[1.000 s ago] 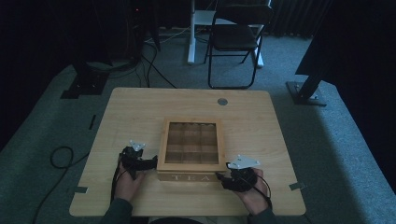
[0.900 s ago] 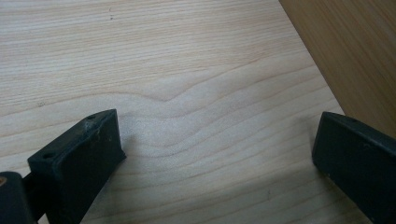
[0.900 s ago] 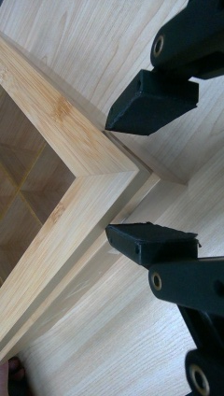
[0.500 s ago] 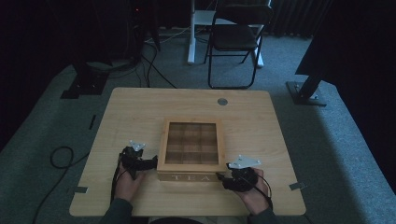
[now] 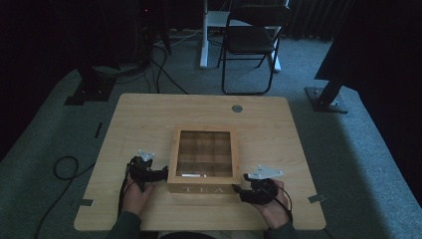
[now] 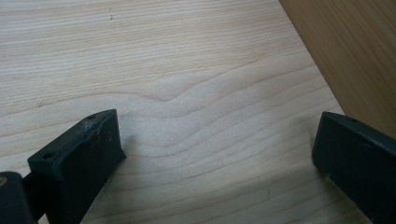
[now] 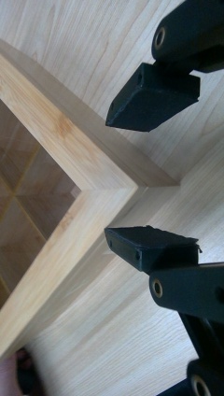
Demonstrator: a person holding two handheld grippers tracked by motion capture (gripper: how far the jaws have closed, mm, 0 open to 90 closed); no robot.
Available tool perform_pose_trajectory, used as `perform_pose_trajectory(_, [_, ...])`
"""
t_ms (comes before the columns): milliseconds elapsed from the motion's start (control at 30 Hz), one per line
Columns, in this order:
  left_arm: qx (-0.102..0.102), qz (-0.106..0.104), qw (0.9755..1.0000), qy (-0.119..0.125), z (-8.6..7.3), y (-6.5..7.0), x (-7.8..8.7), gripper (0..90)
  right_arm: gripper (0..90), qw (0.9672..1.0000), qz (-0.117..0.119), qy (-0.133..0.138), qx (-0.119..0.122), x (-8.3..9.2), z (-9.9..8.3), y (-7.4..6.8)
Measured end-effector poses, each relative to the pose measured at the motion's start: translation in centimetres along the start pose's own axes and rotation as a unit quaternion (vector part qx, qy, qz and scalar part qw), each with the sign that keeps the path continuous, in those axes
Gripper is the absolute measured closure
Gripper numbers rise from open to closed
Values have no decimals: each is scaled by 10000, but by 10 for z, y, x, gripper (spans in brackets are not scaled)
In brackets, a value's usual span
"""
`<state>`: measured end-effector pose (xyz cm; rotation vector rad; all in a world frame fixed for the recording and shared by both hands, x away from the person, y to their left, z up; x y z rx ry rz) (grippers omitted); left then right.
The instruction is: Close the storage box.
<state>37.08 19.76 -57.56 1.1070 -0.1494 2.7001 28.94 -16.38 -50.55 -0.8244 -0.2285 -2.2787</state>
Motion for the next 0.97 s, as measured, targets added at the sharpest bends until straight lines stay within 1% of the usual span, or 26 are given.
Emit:
perform_pose_trajectory(33, [-3, 0, 10000, 0, 0, 0, 0, 16, 403, 10000, 13, 33, -28, 1, 0, 1])
perform_pose_trajectory(200, [-12, 0, 10000, -8, 0, 0, 0, 16, 406, 9996, -109, 217, -134, 8, 4, 9])
perform_pose_trajectory(300, [-13, 1, 10000, -8, 0, 0, 0, 16, 410, 9993, -140, 291, -174, 11, 6, 12])
perform_pose_trajectory(333, [-13, 1, 10000, -8, 0, 0, 0, 16, 409, 9988, -275, 345, -211, 13, 9, 17])
perform_pose_trajectory(500, [-11, 1, 10000, -6, 0, 0, 0, 16, 404, 9971, -509, 485, -294, 16, 19, 31])
perform_pose_trajectory(567, [-12, 0, 10000, -8, 0, 0, 0, 16, 402, 9958, -625, 562, -362, 15, 24, 38])
perform_pose_trajectory(667, [-11, 1, 10000, -6, 0, 0, 0, 16, 401, 9939, -773, 636, -468, 11, 30, 48])
perform_pose_trajectory(767, [-4, 3, 10000, 0, 0, 0, 0, 16, 398, 9920, -926, 662, -538, 1, 35, 57])
perform_pose_trajectory(867, [-6, 2, 10000, -1, 0, 0, 0, 16, 398, 9903, -1018, 680, -660, -10, 37, 65])
perform_pose_trajectory(967, [-6, 7, 10000, -1, 0, 0, 0, 16, 391, 9887, -1132, 607, -777, -27, 34, 74])
Point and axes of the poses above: each handheld gripper's, and its own axes: x roughly backward along the jaws, z roughly out of its top, y roughly to its right, the point moved 4 cm from there along -x, roughly forward along the jaws, and after that the axes turned 2 degrees about y, right-handed, at the moved point
